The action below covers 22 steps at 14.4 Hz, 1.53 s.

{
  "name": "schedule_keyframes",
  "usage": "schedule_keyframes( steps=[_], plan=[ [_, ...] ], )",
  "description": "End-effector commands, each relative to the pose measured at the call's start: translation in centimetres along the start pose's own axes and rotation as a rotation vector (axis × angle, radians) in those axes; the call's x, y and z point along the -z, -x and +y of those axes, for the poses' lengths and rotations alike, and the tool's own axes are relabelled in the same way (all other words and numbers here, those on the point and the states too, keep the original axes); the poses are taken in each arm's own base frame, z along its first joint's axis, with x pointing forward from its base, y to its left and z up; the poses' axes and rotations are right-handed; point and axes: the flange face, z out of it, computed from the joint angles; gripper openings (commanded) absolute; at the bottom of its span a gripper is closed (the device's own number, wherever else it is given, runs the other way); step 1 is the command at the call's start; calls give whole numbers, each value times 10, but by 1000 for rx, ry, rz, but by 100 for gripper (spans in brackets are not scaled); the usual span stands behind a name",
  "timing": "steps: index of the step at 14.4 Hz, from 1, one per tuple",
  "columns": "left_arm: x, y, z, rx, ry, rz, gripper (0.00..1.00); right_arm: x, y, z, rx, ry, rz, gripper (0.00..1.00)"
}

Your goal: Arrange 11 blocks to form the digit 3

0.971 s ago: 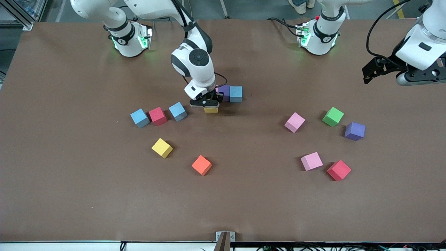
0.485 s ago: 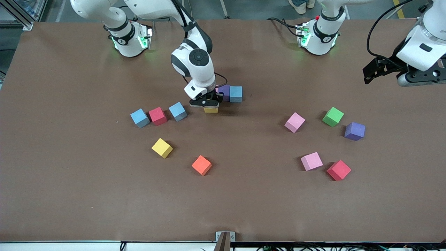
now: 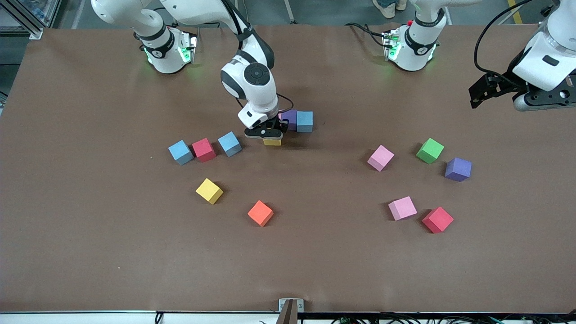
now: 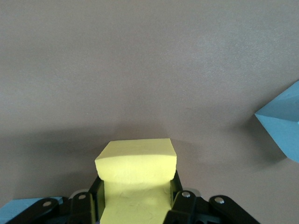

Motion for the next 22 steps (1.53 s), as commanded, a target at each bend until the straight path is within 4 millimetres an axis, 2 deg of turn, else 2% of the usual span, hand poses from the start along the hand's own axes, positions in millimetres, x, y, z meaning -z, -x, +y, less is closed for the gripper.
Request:
schedule_keyframes(
  steps=[1, 7, 16, 17, 18, 19, 22],
  plan=[
    [4, 1, 0, 5, 12, 1, 100, -3, 7, 6, -7, 23, -20, 0],
    [5, 1, 0, 5, 9, 3, 100, -3, 7, 5, -15, 18, -16, 1],
    [-7, -9, 2, 2, 12, -3, 100, -1, 6, 2, -17, 10, -11, 13],
    [-6, -9, 1, 3, 12, -2, 100, 0, 4, 1, -23, 6, -8, 84],
    [-6, -9, 1, 3, 12, -2, 100, 1, 2, 1, -33, 4, -6, 95],
    [-7, -9, 1, 3, 12, -3, 100, 0, 1, 0, -35, 6, -8, 100],
    [-4, -8, 0, 5, 12, 1, 100, 2, -2, -2, -35, 4, -6, 100]
  ],
)
